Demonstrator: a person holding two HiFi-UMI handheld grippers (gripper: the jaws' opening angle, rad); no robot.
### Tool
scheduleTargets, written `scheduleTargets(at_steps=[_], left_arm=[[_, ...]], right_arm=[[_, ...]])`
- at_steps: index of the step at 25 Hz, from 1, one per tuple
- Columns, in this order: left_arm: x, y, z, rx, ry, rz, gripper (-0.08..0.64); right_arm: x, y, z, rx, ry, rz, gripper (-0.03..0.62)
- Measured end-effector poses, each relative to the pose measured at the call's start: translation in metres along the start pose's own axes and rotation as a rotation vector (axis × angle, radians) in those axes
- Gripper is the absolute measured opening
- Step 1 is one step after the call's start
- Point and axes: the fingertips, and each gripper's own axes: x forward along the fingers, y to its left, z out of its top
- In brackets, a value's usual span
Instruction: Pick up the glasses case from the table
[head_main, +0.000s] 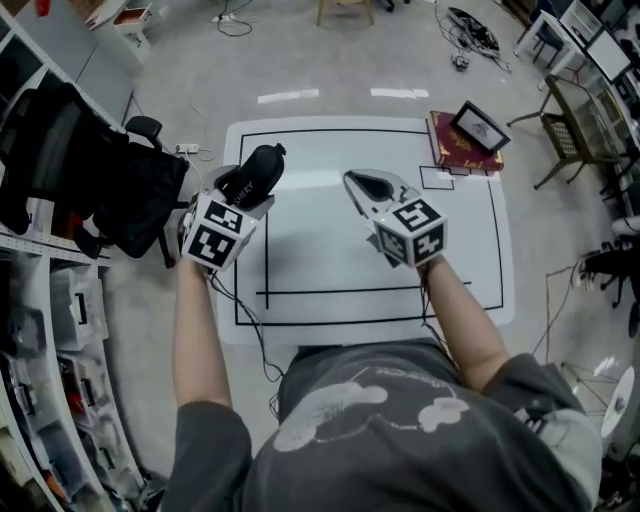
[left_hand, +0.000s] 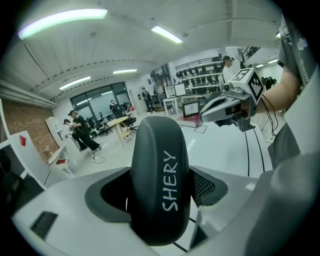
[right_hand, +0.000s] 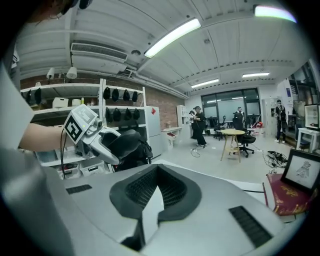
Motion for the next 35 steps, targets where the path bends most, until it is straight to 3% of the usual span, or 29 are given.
scheduleTargets(at_steps=[6,17,35], left_arm=[[-0.019,-0.036,0.009,-0.126,-0.058,0.089,0.344],[-0.057,-0.101,0.019,-0.274,-0.125,0.246,0.344],[-0.101,-0.233,0.015,-0.401,-0.150,0.379,0.344]], right_arm=[[-0.027,-0.003,-0.009,-0.020,-0.032,0.079,-0.002],[-0.087,0.000,-0.031,-0.044,-0.044,0.161,-0.002],[-0.184,0.017,-0.083,-0.090,-0.056,0.293,-0.002]])
